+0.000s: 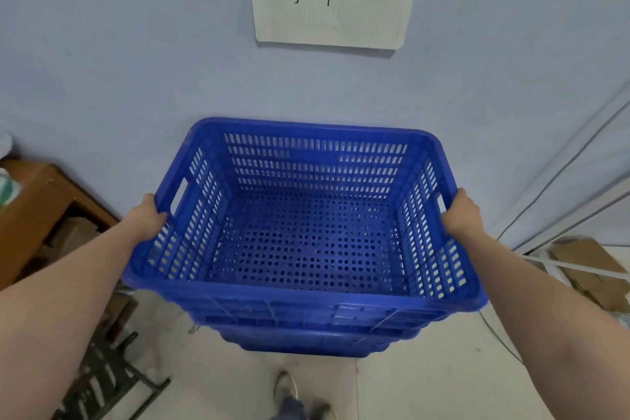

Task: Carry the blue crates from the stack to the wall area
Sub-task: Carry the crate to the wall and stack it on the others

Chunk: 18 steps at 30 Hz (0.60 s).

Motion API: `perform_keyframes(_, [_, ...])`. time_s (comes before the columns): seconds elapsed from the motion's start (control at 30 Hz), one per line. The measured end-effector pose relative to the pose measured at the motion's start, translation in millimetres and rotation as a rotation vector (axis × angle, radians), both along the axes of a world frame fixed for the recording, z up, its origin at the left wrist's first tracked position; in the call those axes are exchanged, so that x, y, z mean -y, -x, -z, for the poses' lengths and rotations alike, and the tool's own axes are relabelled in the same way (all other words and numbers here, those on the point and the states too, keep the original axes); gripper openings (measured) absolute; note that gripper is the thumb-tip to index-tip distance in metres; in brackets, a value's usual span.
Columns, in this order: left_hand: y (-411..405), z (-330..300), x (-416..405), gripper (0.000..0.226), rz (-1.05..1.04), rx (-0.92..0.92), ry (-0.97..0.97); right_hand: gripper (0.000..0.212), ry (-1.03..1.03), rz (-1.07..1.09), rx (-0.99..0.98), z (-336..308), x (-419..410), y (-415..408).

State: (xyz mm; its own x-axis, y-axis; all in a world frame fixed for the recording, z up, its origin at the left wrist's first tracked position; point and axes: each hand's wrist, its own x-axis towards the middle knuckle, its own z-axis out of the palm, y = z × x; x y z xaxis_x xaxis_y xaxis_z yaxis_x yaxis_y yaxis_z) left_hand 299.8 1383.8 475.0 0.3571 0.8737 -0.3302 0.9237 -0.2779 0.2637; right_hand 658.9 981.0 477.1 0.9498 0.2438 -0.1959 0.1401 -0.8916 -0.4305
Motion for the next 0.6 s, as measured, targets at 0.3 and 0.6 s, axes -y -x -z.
perform_keyframes(0.3, [17,8,11,0.034,0.034,0.043,-0.039,0.076,0.274,-0.005,0.049,8,5,27])
perform_keyframes(0.6, [16,12,5,0.025,0.113,0.092,-0.097,0.08,0.311,-0.054,0.056,10,5,11])
